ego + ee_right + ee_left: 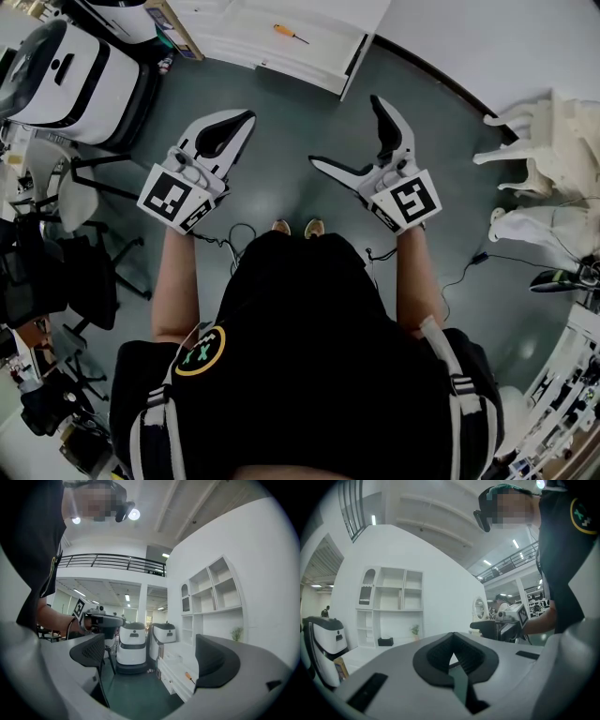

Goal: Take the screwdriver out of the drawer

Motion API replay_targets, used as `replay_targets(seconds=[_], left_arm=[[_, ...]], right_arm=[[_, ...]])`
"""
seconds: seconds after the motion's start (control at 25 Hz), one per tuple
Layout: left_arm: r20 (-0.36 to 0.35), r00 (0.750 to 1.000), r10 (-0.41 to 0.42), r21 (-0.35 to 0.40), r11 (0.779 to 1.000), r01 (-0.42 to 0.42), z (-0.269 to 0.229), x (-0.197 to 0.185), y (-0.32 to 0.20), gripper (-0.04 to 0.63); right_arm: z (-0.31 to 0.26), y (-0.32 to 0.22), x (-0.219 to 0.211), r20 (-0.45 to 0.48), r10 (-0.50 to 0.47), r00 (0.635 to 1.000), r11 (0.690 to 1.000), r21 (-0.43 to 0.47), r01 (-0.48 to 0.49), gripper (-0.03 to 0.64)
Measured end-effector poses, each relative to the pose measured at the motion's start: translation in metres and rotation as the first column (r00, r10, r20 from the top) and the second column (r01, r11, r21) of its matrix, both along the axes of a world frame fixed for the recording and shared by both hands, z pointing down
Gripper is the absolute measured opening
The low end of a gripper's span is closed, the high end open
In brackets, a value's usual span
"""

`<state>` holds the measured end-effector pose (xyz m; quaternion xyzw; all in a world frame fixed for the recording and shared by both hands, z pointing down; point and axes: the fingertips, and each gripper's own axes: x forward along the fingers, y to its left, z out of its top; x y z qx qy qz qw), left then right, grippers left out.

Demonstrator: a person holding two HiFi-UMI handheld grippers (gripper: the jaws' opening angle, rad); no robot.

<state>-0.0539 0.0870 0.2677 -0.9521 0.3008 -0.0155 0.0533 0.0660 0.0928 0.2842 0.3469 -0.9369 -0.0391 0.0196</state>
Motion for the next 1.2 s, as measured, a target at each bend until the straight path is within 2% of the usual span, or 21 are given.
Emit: replay_targets(seconds=[0.68, 1.2], left_arm=[[0.022, 1.000, -0.023, -0.012, 1.000, 0.023, 0.008, 0.053, -0.014, 0.017], [0.015, 1.000, -0.008, -0.010, 1.000, 0.008, 0.023, 0.043, -0.096, 0.017]], right_arm=[[0.011, -0.019, 0.051, 0.006, -0.018, 1.000, 1.000, -0.011, 0.019, 0.586], [0.035, -0.107, 0.038, -0.012, -0.005, 1.000, 1.000, -0.023, 0.005, 0.586]])
